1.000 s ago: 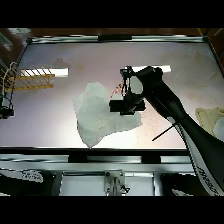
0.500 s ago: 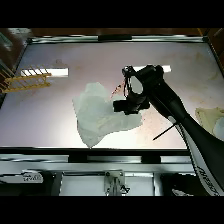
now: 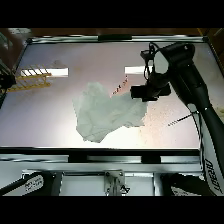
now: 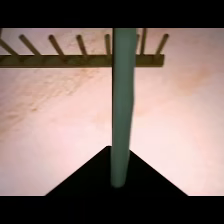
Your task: Fold the shirts.
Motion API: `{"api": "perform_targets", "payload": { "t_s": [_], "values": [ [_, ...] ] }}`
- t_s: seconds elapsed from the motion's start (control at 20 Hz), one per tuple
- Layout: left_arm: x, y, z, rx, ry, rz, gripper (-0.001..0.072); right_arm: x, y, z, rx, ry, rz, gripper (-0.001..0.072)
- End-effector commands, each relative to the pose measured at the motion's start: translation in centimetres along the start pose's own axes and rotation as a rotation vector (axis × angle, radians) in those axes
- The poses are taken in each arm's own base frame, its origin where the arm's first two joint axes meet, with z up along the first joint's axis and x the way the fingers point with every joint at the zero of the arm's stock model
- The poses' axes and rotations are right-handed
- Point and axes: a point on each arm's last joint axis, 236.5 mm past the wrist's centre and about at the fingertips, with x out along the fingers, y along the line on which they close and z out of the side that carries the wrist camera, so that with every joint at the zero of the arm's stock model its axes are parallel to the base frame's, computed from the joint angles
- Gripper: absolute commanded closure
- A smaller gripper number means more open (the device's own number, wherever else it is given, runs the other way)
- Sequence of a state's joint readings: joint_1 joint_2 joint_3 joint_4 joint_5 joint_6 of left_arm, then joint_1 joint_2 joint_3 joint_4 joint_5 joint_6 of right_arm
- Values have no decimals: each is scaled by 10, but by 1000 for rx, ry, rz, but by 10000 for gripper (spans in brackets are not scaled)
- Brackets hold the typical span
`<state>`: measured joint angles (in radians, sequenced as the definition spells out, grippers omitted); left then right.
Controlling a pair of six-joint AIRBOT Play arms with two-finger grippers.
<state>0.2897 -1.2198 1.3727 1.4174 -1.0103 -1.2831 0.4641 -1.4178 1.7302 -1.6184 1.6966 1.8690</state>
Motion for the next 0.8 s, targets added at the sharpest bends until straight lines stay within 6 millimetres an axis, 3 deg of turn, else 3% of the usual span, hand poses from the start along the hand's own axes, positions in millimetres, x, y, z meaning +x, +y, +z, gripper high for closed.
{"api": "perform_targets", "payload": {
  "t_s": [0.0, 0.15, 0.3, 0.5, 0.6, 0.75],
  "values": [
    [-45, -123, -32, 170, 131, -228, 654, -23, -36, 13, 14, -42, -26, 645],
    [-96, -212, -61, 372, 156, -385, 655, -37, -70, 12, 23, -33, -82, 644],
    [-154, -265, -106, 538, 209, -500, 655, -42, -106, 6, 20, -4, -162, 644],
    [-209, -280, -167, 706, 315, -520, 655, -43, -132, 5, 50, 6, -177, 644],
    [-222, -270, -189, 780, 381, -482, 655, -43, -141, 3, 56, 11, -180, 644],
    [-231, -263, -205, 845, 429, -460, 655, -43, -147, 4, 54, 9, -184, 645]
  ]
}}
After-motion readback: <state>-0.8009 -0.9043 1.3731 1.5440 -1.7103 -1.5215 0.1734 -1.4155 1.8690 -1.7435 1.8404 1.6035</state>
